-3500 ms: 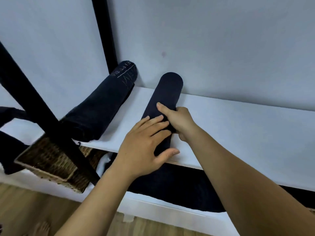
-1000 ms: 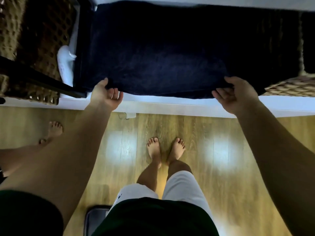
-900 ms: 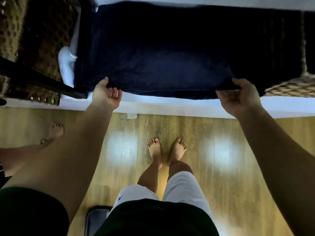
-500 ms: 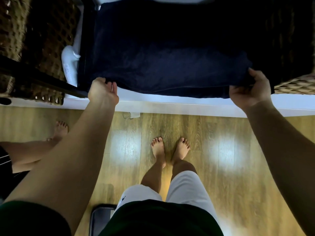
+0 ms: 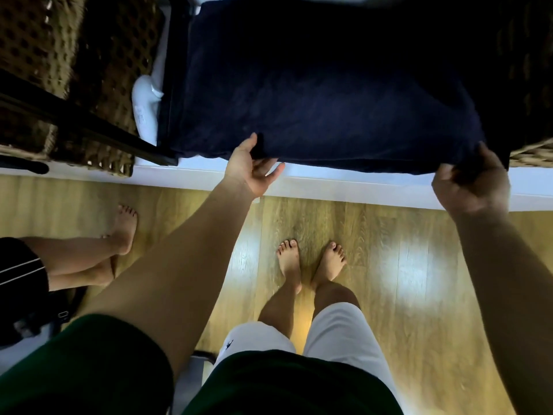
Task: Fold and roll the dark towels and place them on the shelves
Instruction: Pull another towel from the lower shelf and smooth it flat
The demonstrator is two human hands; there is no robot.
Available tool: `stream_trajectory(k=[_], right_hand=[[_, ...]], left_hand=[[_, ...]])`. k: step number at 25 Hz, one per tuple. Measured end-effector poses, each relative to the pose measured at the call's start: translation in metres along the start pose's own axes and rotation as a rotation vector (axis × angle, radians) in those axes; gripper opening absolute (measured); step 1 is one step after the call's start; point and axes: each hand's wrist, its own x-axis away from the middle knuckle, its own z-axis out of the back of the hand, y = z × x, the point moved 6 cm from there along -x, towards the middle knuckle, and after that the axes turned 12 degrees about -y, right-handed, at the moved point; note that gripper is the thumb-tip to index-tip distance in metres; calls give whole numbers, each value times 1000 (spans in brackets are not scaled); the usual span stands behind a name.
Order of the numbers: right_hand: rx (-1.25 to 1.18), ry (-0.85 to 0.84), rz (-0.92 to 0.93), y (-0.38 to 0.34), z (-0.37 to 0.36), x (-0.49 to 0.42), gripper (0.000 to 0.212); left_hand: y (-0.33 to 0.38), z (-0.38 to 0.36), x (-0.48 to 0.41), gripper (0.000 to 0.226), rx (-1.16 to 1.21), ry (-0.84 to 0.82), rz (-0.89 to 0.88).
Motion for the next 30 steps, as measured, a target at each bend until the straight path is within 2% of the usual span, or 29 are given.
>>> stream_trajectory(k=[2, 3, 4, 6, 9, 10, 12, 13, 14, 18, 19, 23, 27, 30], right_hand=[[64, -1, -15, -3, 13, 0, 65], [124, 26, -36, -6, 19, -3, 77], [182, 73, -57, -8, 25, -5, 72], [245, 182, -111, -12, 34, -9, 40], [414, 292, -73, -18, 31, -5, 33], [571, 293, 19, -20, 23, -2, 34], [938, 161, 204, -13, -7, 1, 36], [1015, 104, 239, -3, -20, 1, 38], [988, 94, 245, 3, -26, 1, 39], [313, 142, 151, -9, -28, 8, 34], [234, 139, 146, -20, -28, 17, 30], [165, 0, 229, -65, -57, 74, 21], [130, -28, 331, -117, -78, 129, 26], [104, -48, 391, -155, -86, 156, 21]], left_hand=[[20, 7, -2, 33, 43, 36, -115], [34, 12, -4, 36, 64, 54, -167], [48, 19, -7, 39, 86, 80, -216], [74, 36, -9, 39, 114, 151, -266], [97, 39, -6, 33, 114, 113, -312], [103, 30, -2, 32, 111, 55, -354], [104, 0, 9, 32, 41, -91, -422], [98, -12, 14, 31, 11, -135, -431], [91, -17, 18, 30, 11, -144, -432], [90, -1, 42, 30, 164, -74, -528], [93, 1, 54, 30, 179, -78, -550], [98, 4, 109, 26, 223, -113, -591], [105, -3, 167, 30, 357, -151, -667], [103, -17, 210, 32, 386, -137, -769]])
